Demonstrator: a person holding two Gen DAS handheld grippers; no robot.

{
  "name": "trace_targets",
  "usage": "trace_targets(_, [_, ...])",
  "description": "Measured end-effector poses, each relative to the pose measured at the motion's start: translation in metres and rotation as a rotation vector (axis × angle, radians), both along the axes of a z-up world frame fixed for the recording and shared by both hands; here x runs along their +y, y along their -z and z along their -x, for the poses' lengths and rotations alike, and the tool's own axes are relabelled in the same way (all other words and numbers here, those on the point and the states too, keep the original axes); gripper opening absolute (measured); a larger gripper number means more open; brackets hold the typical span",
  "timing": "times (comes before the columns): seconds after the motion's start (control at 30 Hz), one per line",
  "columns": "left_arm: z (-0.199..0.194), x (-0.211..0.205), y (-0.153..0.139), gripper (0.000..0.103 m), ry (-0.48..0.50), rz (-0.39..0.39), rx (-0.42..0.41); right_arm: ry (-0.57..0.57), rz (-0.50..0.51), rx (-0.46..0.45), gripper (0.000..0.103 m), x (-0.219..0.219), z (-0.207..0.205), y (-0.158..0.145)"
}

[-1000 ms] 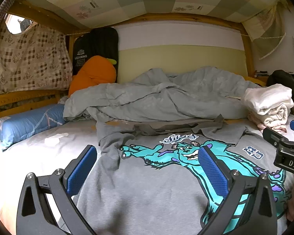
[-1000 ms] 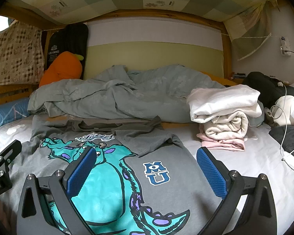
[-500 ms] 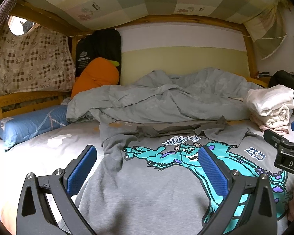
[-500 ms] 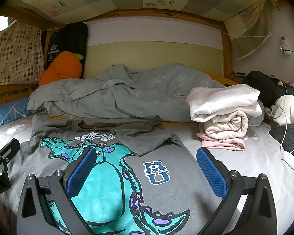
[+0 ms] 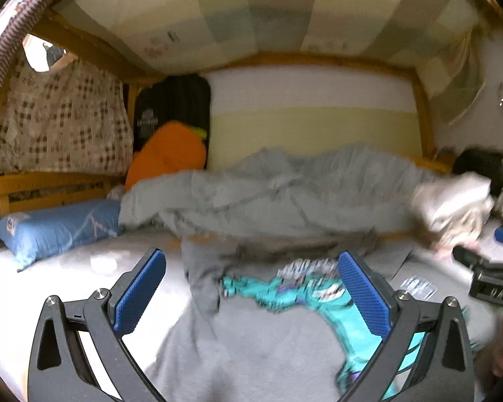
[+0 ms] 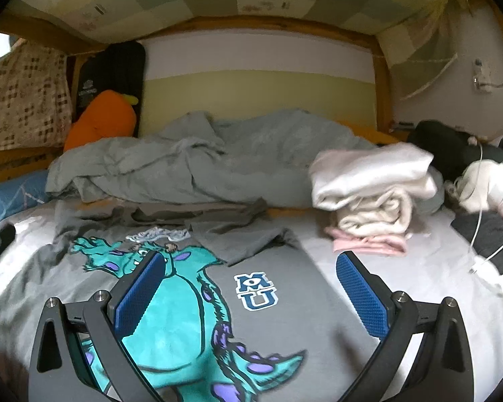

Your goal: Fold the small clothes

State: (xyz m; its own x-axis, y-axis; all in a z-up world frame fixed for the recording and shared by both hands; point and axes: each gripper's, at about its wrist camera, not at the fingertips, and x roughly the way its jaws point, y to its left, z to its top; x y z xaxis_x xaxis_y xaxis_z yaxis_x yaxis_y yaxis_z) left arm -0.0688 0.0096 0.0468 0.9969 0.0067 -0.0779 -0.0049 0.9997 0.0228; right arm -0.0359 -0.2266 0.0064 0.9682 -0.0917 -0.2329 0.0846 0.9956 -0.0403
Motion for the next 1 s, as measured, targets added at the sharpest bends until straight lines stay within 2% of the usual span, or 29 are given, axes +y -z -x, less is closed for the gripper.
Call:
trace_targets(0.1, [0.025, 0.011, -0.035, 0.102, -0.009, 0.033, -0.035, -0.004, 0.022, 0.01, 0.103, -0.016, 0.023, -0.034])
trace_targets(0.2, [0.041, 0.022, -0.059, 0.102, -0.034, 0.042, -0.002, -0.007, -0.034, 0.059, 0.103, -0.043, 0.039, -0.054])
trace_targets(0.27, [0.051, 0.032, -0.062, 0.102, -0.043, 0.061, 0.023, -0.017, -0.096, 0.098, 0.103, -0.069, 0.055, -0.059])
trace_targets(0.33, [0.069, 0.045, -0.058, 0.102, -0.092, 0.095, 0.01, 0.015, -0.136, 0.136, 0.102, -0.094, 0.072, -0.055])
trace_targets(0.43, [0.096, 0.062, -0.051, 0.102, -0.141, 0.161, -0.033, 0.058, -0.187, 0.18, 0.092, -0.125, 0.1, -0.035])
trace_targets(0.47, [0.099, 0.065, -0.048, 0.102, -0.166, 0.175, -0.027, 0.081, -0.193, 0.219, 0.086, -0.132, 0.105, -0.025])
trace_targets(0.53, [0.095, 0.066, -0.036, 0.102, -0.196, 0.189, 0.023, 0.115, -0.211, 0.32, 0.078, -0.143, 0.108, -0.004])
trace_targets(0.63, [0.082, 0.064, -0.008, 0.102, -0.185, 0.231, 0.143, 0.128, -0.315, 0.46, 0.063, -0.158, 0.104, 0.034])
trace_targets(0.7, [0.079, 0.063, 0.01, 0.102, -0.157, 0.277, 0.199, 0.132, -0.392, 0.52, 0.053, -0.162, 0.101, 0.053])
trace_targets(0.77, [0.078, 0.059, 0.022, 0.102, -0.153, 0.301, 0.244, 0.096, -0.477, 0.56, 0.05, -0.162, 0.105, 0.067])
trace_targets(0.87, [0.081, 0.056, 0.038, 0.102, -0.13, 0.325, 0.295, 0.097, -0.457, 0.574, 0.049, -0.156, 0.116, 0.078])
trace_targets(0.93, [0.081, 0.054, 0.047, 0.102, -0.135, 0.302, 0.316, 0.107, -0.439, 0.581, 0.049, -0.155, 0.117, 0.083])
trace_targets(0.97, [0.08, 0.054, 0.053, 0.102, -0.143, 0.289, 0.332, 0.111, -0.438, 0.588, 0.045, -0.155, 0.118, 0.083])
trace_targets(1.0, [0.078, 0.055, 0.057, 0.102, -0.153, 0.286, 0.347, 0.117, -0.437, 0.598, 0.026, -0.153, 0.118, 0.083])
